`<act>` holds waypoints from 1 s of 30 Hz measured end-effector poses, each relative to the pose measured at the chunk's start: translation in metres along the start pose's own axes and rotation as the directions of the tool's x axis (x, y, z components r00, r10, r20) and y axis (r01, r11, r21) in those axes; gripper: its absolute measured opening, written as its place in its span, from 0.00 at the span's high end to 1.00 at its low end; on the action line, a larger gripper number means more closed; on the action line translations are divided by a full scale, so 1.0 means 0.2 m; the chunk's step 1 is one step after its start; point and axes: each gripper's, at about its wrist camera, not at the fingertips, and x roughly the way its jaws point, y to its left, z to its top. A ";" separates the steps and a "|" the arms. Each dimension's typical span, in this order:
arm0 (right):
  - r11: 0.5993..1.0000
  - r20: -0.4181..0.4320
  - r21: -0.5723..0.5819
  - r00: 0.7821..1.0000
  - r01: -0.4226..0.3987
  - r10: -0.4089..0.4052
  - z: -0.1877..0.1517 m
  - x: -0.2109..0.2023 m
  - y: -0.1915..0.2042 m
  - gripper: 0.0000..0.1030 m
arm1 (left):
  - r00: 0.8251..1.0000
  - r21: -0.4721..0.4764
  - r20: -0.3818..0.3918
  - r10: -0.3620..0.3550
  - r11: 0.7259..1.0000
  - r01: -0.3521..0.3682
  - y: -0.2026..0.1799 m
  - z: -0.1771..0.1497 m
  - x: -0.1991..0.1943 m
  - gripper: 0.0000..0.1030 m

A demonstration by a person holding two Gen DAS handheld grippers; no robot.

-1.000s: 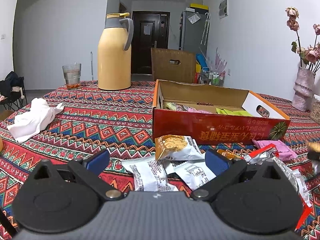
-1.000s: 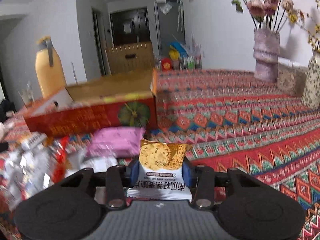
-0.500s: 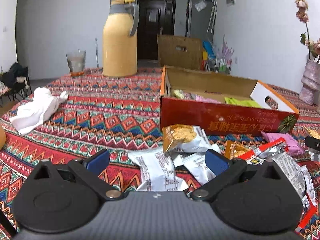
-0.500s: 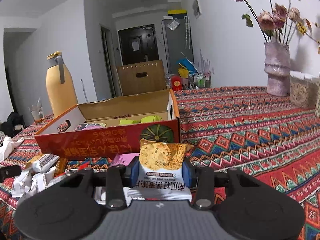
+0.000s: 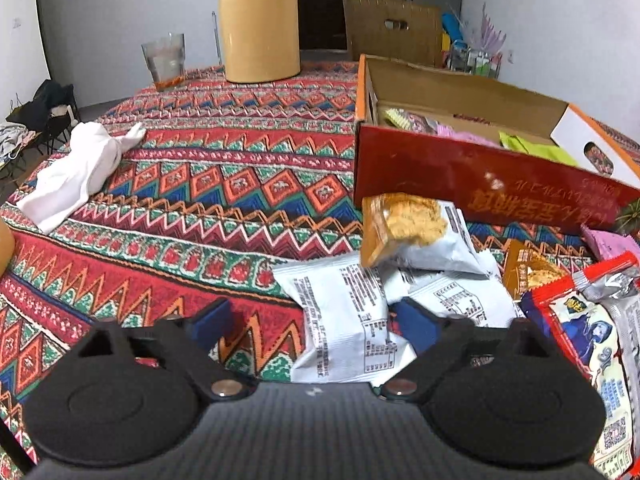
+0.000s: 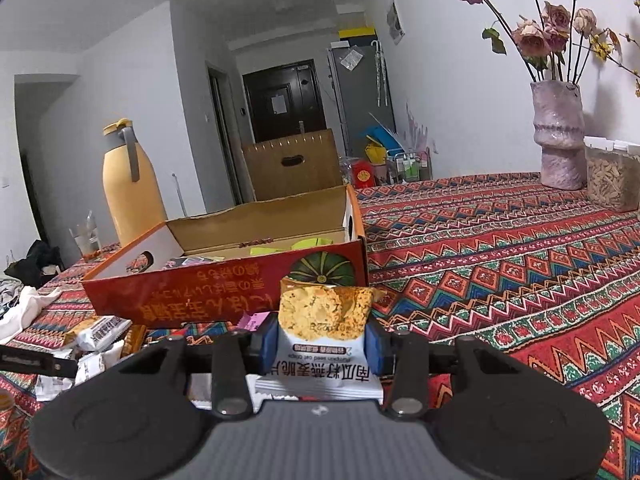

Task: Organize snacks
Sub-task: 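Grasp the white printed packet with the left tool while the right tool holds the biscuit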

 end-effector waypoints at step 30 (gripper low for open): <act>0.999 0.060 -0.038 0.998 -0.013 0.015 0.00 -0.06 0.04 0.59 | 0.988 -0.014 0.152 -0.037 0.999 0.039 0.07 -0.02 -0.30 0.60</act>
